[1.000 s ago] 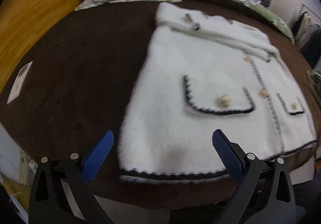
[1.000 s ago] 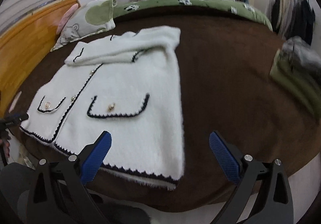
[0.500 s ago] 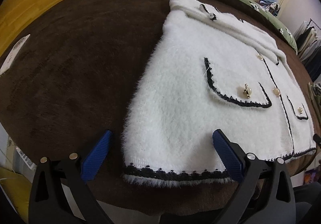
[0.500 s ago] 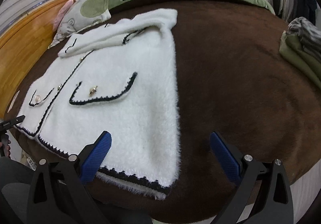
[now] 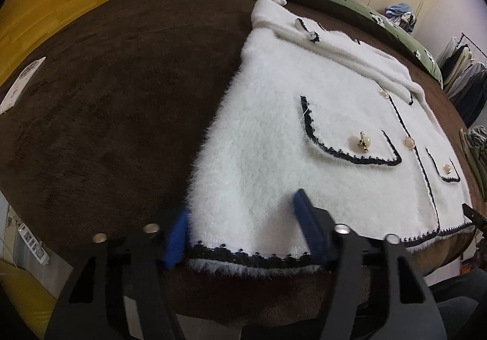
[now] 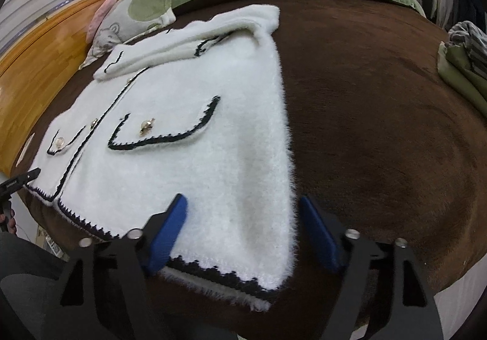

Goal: Fold large clothes
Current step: 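Move both tools to the hem of the folded cardigan, then grasp the cardigan hem with both grippers and lift it toward the collar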

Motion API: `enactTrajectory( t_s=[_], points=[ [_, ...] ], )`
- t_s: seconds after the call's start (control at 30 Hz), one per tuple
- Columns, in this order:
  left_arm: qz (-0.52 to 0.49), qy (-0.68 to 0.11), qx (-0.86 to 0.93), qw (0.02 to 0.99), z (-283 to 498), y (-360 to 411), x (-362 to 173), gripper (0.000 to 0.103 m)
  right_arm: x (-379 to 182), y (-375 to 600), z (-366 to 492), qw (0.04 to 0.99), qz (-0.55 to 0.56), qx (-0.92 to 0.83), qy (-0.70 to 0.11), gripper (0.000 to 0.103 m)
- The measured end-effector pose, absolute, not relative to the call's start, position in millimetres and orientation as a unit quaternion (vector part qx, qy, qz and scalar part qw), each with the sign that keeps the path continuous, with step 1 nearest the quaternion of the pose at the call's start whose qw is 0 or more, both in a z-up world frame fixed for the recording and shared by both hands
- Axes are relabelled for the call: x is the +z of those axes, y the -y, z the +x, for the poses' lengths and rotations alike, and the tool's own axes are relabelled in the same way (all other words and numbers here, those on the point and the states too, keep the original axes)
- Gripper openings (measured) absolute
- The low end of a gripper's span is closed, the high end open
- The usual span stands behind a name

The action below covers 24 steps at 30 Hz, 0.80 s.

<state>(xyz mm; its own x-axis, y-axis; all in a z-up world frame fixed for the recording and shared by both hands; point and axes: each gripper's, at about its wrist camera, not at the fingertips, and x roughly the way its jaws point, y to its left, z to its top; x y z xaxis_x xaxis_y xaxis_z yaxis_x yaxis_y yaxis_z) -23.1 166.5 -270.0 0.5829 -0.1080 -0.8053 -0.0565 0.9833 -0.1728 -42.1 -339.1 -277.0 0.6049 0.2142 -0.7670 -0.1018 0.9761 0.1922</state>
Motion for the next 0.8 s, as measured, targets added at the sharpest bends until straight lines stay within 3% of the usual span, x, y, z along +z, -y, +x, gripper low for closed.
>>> enactTrajectory(
  t_s=[0.13, 0.2, 0.27, 0.33, 0.57, 0.8],
  points=[
    [-0.081, -0.458, -0.013, 0.885, -24, -166, -267, 0.043, -274, 335, -42, 0.891, 0.067, 0.097, -0.439, 0.052],
    [-0.077, -0.459, -0.02, 0.885, -25, -163, -265, 0.024, -274, 336, -41, 0.888, 0.073, 0.1, -0.442, 0.045],
    [-0.064, -0.463, -0.027, 0.884, -23, -158, -263, 0.019, -272, 340, -41, 0.888, 0.078, 0.099, -0.442, 0.026],
    [-0.051, -0.465, -0.029, 0.883, -22, -153, -262, 0.016, -271, 343, -41, 0.888, 0.083, 0.097, -0.442, 0.017],
    [-0.085, -0.47, -0.026, 0.878, -20, -160, -261, 0.015, -266, 349, -40, 0.885, 0.099, 0.106, -0.443, 0.012],
    [-0.05, -0.488, -0.028, 0.871, -18, -153, -257, 0.013, -246, 343, -46, 0.895, 0.063, 0.108, -0.428, 0.011]
  ],
)
